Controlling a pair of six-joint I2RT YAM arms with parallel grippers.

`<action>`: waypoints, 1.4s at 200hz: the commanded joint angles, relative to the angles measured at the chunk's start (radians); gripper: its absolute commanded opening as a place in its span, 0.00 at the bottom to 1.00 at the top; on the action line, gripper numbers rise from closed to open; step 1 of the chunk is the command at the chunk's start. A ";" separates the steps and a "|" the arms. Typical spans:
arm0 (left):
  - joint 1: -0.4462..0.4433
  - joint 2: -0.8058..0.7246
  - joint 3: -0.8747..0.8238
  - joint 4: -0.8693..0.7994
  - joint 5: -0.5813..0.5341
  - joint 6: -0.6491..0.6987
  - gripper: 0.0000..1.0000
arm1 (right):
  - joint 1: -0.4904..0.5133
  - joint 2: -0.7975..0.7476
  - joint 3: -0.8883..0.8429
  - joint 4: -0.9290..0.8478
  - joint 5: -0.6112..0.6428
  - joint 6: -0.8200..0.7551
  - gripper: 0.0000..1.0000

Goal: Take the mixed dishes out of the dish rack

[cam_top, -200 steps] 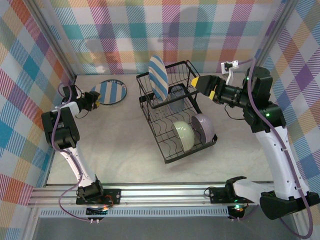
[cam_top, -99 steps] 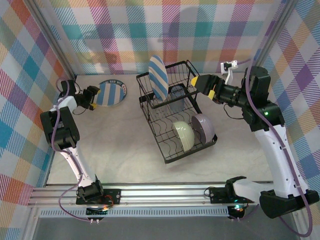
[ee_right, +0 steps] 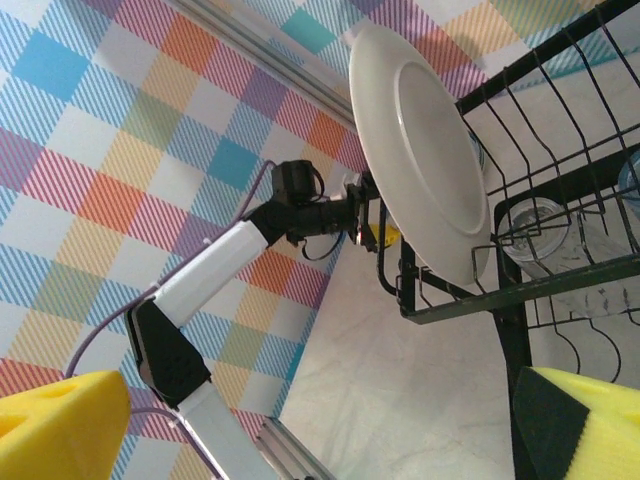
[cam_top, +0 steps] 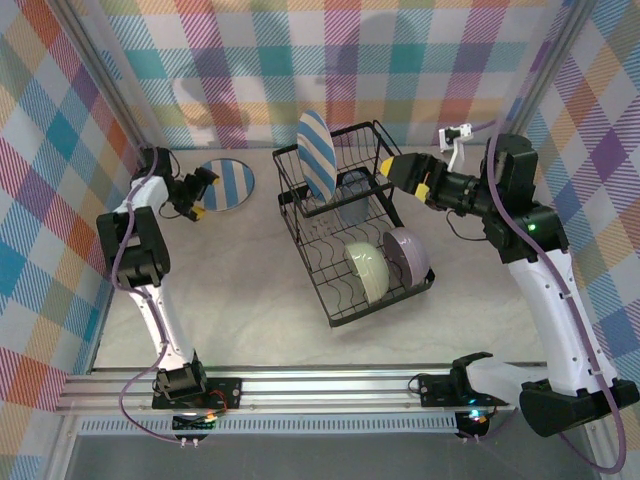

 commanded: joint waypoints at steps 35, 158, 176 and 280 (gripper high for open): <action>-0.004 0.013 0.078 -0.161 -0.093 0.029 0.99 | 0.031 0.007 0.044 -0.082 0.074 -0.109 0.99; 0.009 -0.320 0.032 -0.395 -0.274 0.175 1.00 | 0.241 0.384 0.541 -0.423 0.380 -0.353 0.96; -0.001 -0.411 -0.022 -0.353 -0.177 0.191 1.00 | 0.262 0.464 0.640 -0.466 0.412 -0.368 0.94; -0.358 -0.874 -0.407 0.107 0.154 0.002 1.00 | 0.324 0.785 1.000 -0.566 0.522 -0.391 0.74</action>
